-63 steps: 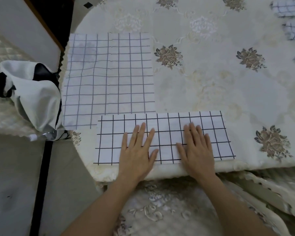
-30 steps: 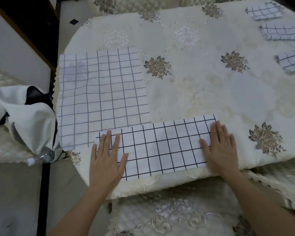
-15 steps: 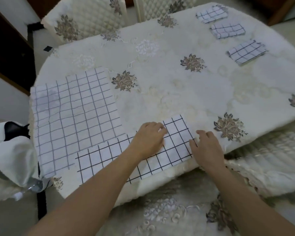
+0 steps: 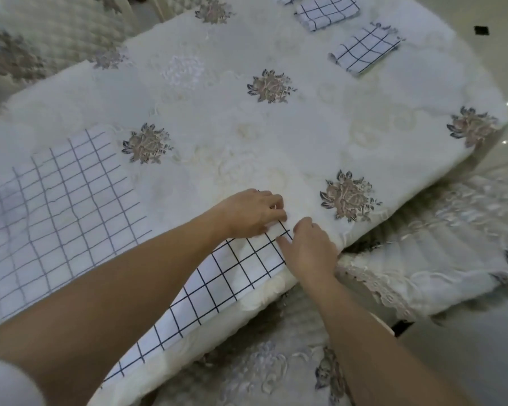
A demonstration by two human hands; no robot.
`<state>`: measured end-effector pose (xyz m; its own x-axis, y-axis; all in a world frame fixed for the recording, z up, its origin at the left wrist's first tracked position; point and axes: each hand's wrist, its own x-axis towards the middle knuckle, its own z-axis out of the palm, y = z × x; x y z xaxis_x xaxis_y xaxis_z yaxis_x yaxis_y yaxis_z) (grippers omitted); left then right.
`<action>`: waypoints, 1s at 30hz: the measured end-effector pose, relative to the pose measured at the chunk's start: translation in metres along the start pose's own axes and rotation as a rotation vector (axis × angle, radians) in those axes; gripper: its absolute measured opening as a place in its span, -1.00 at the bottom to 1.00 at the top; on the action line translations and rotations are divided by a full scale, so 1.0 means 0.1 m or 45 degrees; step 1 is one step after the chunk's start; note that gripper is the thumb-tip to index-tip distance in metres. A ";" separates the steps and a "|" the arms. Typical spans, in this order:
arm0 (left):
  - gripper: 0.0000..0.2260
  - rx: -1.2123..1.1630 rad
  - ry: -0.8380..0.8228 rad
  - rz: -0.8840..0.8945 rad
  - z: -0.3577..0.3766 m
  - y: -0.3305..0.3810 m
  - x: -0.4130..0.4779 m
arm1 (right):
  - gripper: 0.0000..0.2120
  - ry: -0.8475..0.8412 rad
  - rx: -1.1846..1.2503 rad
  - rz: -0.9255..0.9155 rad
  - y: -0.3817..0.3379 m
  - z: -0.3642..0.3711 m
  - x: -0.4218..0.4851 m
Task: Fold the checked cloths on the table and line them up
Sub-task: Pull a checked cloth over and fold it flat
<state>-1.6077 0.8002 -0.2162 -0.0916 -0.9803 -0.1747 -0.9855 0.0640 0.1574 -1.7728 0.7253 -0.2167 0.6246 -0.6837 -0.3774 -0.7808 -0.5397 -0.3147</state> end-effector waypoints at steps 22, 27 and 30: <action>-0.84 0.112 0.010 -0.094 -0.53 -0.14 0.63 | -0.80 0.004 0.310 -0.188 0.14 -0.71 0.52; -0.95 0.157 0.299 -0.053 -0.69 -0.18 0.31 | -0.71 0.087 0.257 -0.288 -0.04 -0.86 0.39; -0.93 0.177 0.373 -0.039 -0.81 -0.15 0.02 | -0.71 0.180 0.242 -0.370 -0.19 -0.86 0.18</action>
<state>-1.5815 0.7822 -0.1401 -0.0365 -0.9930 0.1127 -0.9991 0.0389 0.0187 -1.7478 0.6811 -0.1425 0.8016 -0.5837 -0.1291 -0.5470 -0.6292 -0.5521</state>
